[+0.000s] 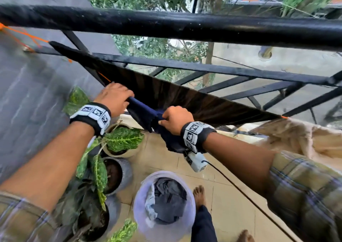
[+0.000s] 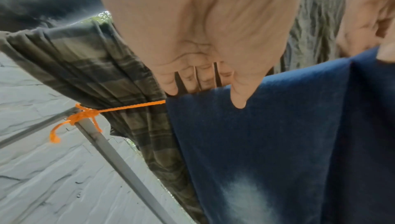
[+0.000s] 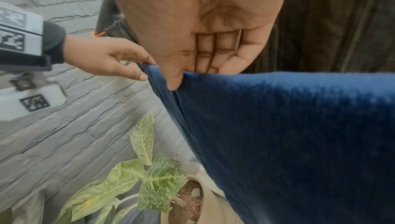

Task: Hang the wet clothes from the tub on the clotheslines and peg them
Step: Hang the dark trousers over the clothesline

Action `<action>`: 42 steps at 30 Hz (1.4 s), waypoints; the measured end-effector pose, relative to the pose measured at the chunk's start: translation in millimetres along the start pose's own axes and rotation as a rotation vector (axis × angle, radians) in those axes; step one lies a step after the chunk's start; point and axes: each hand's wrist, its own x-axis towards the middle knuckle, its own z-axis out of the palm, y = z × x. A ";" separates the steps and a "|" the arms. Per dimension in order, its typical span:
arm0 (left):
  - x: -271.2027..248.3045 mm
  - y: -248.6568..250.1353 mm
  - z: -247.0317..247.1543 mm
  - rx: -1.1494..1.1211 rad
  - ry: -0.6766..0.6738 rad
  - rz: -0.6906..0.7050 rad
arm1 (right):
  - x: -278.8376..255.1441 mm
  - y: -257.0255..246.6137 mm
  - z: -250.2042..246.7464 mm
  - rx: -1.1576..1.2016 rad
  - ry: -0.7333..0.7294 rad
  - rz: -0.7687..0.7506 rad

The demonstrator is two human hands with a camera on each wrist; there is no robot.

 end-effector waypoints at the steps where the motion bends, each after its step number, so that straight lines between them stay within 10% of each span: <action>1: -2.5 4.8 1.8 -0.005 0.009 -0.004 | 3.2 -1.1 0.7 0.022 -0.002 0.018; 8: -27.1 54.9 11.9 -0.223 0.119 -0.179 | -8.0 17.9 0.6 0.099 -0.027 0.000; 16: -10.4 90.5 8.1 -0.793 0.180 -0.889 | -28.7 36.4 -6.1 0.072 -0.089 -0.122; 24: 31.3 70.5 51.7 -1.394 0.411 -1.164 | -16.2 39.6 1.9 0.093 -0.162 -0.192; 42: 28.7 -3.7 32.0 -1.037 0.532 -1.152 | 38.8 -51.1 14.3 0.169 -0.046 -0.172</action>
